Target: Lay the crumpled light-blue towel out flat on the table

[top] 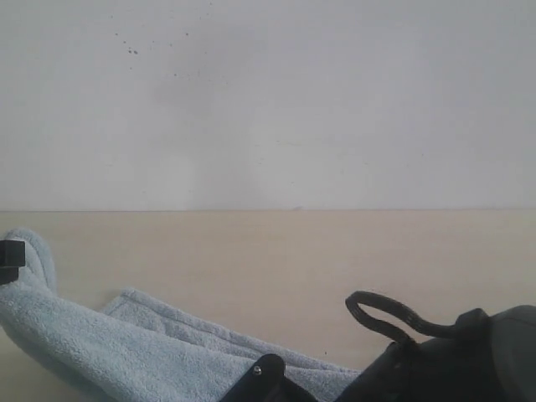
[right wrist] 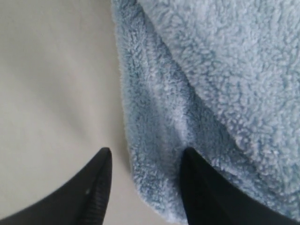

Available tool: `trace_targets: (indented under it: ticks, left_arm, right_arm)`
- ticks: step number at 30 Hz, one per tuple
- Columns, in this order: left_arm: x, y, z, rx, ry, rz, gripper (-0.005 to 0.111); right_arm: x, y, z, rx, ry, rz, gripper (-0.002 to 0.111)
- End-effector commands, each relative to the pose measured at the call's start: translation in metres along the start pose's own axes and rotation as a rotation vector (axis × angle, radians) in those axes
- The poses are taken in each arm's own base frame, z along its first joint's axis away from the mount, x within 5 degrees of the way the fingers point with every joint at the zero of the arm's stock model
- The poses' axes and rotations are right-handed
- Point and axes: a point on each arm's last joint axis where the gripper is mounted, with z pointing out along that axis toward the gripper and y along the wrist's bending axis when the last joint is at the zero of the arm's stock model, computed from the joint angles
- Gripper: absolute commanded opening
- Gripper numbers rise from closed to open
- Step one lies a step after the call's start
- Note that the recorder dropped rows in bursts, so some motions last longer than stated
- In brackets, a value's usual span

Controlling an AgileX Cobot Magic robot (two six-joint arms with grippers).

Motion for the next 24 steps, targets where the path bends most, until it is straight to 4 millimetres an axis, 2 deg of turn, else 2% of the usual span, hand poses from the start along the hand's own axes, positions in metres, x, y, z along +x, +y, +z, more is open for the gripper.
trace_targets:
  ticks: [1, 6, 7, 10, 14, 19, 21, 24]
  left_arm:
    - [0.002, 0.0, 0.0, 0.005, 0.007, -0.006, 0.004]
    - [0.003, -0.001, 0.0, 0.015, 0.021, -0.006, 0.004]
    - [0.003, -0.001, 0.0, 0.017, 0.024, -0.006, 0.004]
    - [0.003, -0.001, 0.0, 0.017, 0.024, -0.006, 0.004]
    - [0.003, -0.001, 0.0, 0.018, 0.026, 0.005, 0.004]
    - [0.0, -0.005, -0.01, 0.032, -0.007, 0.014, 0.004]
    - [-0.003, -0.009, -0.024, 0.047, -0.057, 0.028, 0.004]
    - [-0.01, -0.017, -0.057, 0.066, -0.183, 0.09, 0.004]
  right_arm:
    - [-0.001, -0.002, 0.0, 0.022, -0.004, -0.055, 0.04]
    - [0.003, -0.005, 0.0, 0.051, 0.039, -0.078, 0.004]
    - [0.003, -0.005, 0.0, 0.055, 0.046, -0.075, 0.0]
    - [0.004, -0.007, -0.002, 0.076, 0.057, -0.053, 0.0]
    - [0.001, -0.011, -0.02, 0.133, 0.03, -0.039, 0.0]
    - [-0.004, -0.029, -0.078, 0.362, -0.053, -0.028, 0.0]
    - [-0.003, -0.041, -0.111, 0.524, -0.104, -0.04, 0.0]
    - [0.003, -0.055, -0.161, 0.739, -0.176, -0.049, 0.0]
